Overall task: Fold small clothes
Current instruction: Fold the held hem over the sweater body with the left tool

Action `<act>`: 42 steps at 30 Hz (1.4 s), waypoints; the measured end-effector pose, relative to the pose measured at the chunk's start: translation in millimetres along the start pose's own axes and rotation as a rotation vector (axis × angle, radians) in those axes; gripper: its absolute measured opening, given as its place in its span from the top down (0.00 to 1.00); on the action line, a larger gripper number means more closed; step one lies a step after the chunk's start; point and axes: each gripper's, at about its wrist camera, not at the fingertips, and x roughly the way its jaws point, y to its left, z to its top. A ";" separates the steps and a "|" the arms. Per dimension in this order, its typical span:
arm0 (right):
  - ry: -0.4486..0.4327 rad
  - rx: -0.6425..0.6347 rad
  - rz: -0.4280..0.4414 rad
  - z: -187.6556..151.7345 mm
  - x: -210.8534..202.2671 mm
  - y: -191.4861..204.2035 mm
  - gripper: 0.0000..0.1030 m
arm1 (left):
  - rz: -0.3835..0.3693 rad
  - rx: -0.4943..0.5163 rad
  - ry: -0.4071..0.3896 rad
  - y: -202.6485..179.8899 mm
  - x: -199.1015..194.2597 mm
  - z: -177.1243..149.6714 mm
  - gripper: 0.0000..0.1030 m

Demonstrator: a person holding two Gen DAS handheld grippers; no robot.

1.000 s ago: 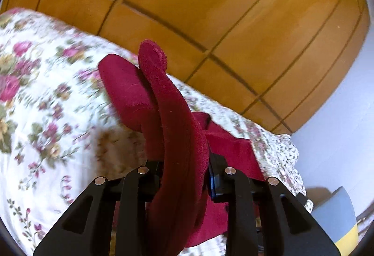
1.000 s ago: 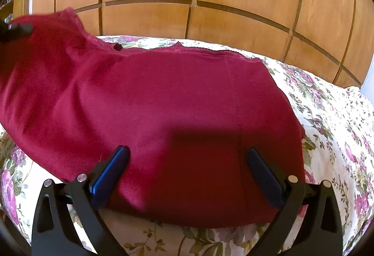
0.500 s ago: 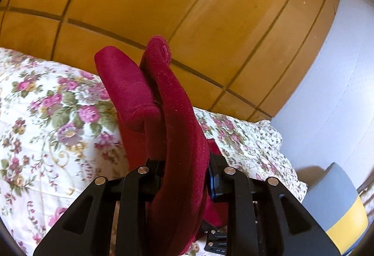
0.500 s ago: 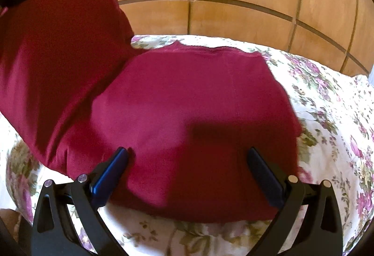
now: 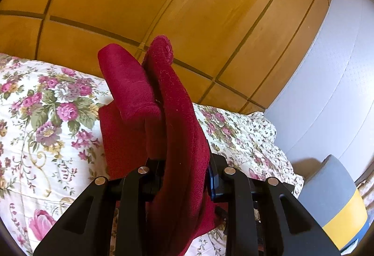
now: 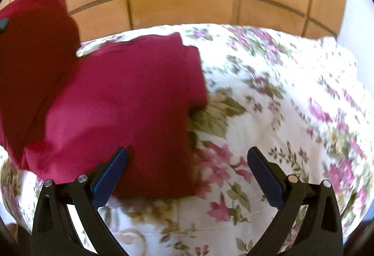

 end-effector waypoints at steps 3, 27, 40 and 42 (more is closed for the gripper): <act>-0.042 0.079 -0.009 -1.6 -5.3 -16.4 0.02 | -0.003 0.013 0.014 -1.0 8.6 0.2 0.76; -0.170 0.289 -0.307 -13.6 -13.0 -84.9 0.02 | -0.004 0.191 0.220 -60.9 120.8 -44.5 0.76; -0.132 0.313 -0.315 -19.4 3.3 -102.8 0.02 | 0.149 0.449 0.283 -107.6 168.5 -90.5 0.65; -0.137 0.317 -0.307 -20.0 2.9 -103.9 0.02 | 0.111 0.456 0.289 -114.1 167.3 -97.6 0.49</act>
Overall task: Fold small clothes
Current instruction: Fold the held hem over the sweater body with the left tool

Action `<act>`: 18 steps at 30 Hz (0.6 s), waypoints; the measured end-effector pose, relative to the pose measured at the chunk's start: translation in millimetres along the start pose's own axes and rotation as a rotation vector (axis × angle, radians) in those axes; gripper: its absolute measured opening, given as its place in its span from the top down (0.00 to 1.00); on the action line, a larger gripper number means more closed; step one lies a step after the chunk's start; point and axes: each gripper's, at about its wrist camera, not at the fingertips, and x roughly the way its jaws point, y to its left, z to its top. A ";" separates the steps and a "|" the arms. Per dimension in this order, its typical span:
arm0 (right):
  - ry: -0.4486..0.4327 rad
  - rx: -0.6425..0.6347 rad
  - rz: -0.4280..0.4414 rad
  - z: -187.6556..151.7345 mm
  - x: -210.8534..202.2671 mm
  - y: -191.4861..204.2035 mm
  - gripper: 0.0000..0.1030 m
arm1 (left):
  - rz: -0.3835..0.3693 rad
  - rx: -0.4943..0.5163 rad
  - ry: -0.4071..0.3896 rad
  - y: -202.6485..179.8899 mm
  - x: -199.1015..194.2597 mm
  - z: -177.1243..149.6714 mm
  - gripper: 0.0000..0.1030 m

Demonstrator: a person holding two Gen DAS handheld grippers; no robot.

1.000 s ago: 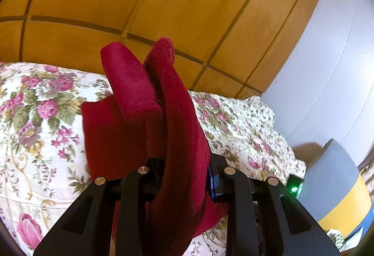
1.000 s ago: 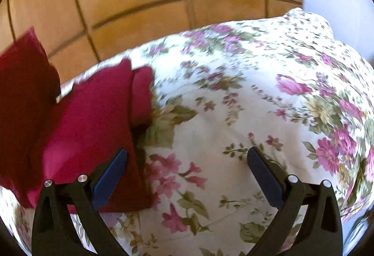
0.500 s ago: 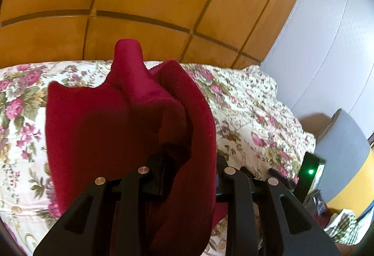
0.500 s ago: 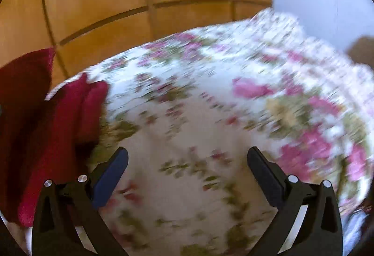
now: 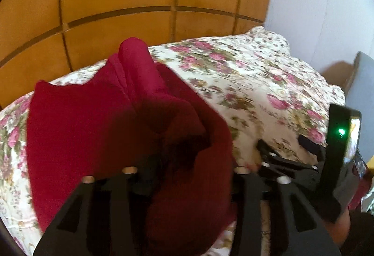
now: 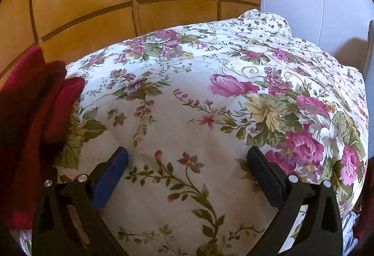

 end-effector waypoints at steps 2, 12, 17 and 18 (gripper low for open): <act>-0.001 0.001 0.004 0.0 -0.1 -0.1 0.02 | -0.083 0.016 -0.030 -12.1 -11.2 -4.0 0.32; -0.006 0.005 0.011 -0.8 -0.9 -1.1 0.02 | -0.263 -0.078 -0.136 -1.3 -69.7 -30.1 0.24; -0.008 0.005 0.014 -0.1 -1.5 -0.8 0.02 | -0.144 -0.196 -0.230 40.2 -96.1 -45.2 0.22; -0.009 0.005 0.015 0.1 -1.7 -0.5 0.02 | -0.084 -0.229 -0.237 52.2 -98.7 -49.5 0.22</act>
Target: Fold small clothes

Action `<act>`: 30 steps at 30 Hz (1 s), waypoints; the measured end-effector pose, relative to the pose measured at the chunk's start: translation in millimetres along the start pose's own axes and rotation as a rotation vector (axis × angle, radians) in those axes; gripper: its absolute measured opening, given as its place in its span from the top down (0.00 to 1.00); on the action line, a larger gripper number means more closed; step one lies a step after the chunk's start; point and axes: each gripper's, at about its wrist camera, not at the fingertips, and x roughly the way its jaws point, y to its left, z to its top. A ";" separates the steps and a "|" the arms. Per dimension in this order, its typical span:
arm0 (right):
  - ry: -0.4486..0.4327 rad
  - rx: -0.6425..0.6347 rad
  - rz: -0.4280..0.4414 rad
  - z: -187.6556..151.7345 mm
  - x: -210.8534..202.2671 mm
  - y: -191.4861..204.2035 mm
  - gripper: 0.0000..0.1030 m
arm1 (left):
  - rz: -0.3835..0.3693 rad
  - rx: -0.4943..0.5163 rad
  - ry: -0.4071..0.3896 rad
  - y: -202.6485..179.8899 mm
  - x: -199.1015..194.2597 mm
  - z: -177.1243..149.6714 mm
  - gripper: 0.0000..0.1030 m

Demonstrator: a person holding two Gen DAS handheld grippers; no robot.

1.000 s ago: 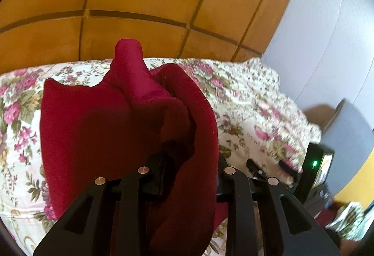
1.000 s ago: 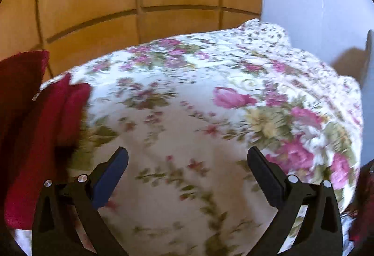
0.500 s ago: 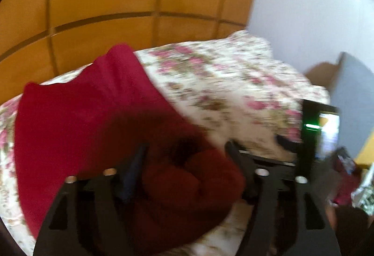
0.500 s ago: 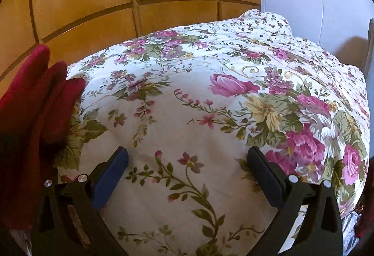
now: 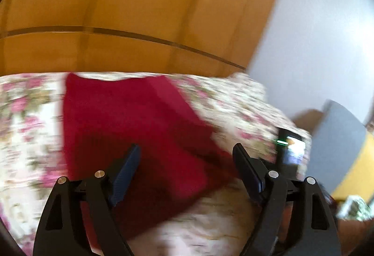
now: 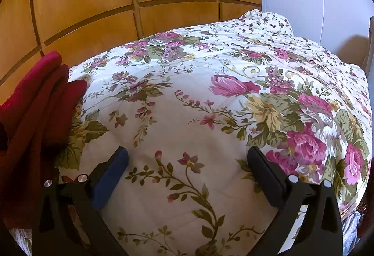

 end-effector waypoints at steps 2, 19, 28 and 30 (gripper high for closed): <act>0.001 -0.001 -0.001 0.4 0.1 0.6 0.02 | 0.071 -0.046 -0.011 17.7 -5.4 -1.4 0.22; -0.161 -0.425 0.330 16.2 -95.7 122.9 0.02 | 0.212 -0.022 0.069 41.2 -5.5 -41.4 0.22; 0.222 -0.013 0.418 15.0 1.6 45.9 0.02 | 0.202 0.030 0.142 42.4 10.3 -53.9 0.18; 0.172 -0.039 0.434 10.3 -2.7 43.1 0.02 | 0.198 0.027 0.148 43.6 10.8 -53.2 0.18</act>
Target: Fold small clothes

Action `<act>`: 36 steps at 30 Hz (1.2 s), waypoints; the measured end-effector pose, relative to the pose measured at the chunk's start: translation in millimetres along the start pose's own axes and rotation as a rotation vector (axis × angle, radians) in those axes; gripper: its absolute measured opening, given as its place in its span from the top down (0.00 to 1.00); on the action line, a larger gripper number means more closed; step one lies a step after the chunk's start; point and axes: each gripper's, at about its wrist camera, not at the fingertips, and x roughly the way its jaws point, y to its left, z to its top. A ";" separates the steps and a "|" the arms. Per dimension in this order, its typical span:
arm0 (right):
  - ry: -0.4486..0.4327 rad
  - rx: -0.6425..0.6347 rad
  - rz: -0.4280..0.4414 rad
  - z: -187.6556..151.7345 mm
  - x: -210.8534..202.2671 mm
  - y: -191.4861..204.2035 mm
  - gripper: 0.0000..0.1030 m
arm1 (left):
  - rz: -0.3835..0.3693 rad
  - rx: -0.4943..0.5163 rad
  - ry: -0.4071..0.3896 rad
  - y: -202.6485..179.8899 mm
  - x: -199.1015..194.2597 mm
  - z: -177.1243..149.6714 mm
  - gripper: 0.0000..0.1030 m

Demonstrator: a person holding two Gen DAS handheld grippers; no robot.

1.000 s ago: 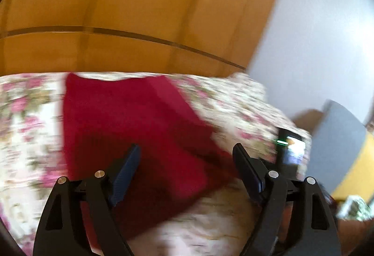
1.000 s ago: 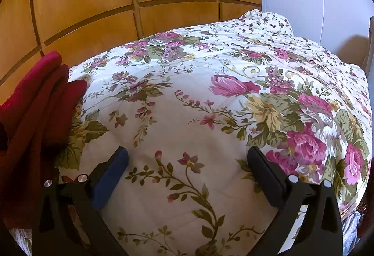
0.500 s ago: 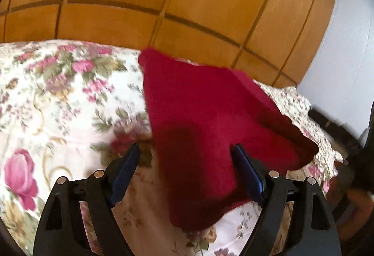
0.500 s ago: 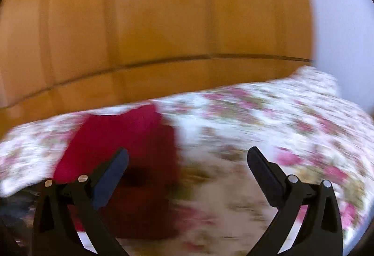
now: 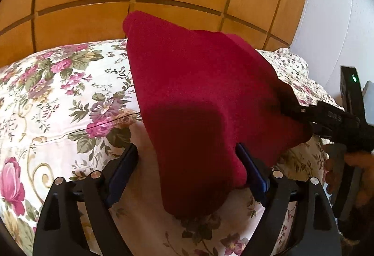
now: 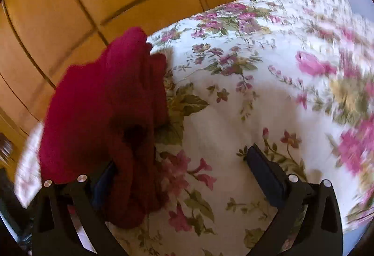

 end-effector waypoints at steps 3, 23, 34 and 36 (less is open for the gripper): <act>-0.048 -0.084 -0.038 -8.9 -0.5 5.7 0.02 | -0.017 -0.029 0.000 -0.1 -6.9 3.6 0.18; -0.122 -0.089 -0.026 3.7 -34.3 25.7 0.02 | 0.125 0.333 -0.109 -51.0 20.8 30.6 0.11; -0.114 -0.261 -0.061 67.7 -3.3 89.1 0.02 | 0.124 0.333 -0.114 -52.8 19.0 33.2 0.11; -0.081 -0.292 -0.106 67.4 15.9 93.1 0.02 | 0.121 0.331 -0.113 -52.3 19.2 33.0 0.11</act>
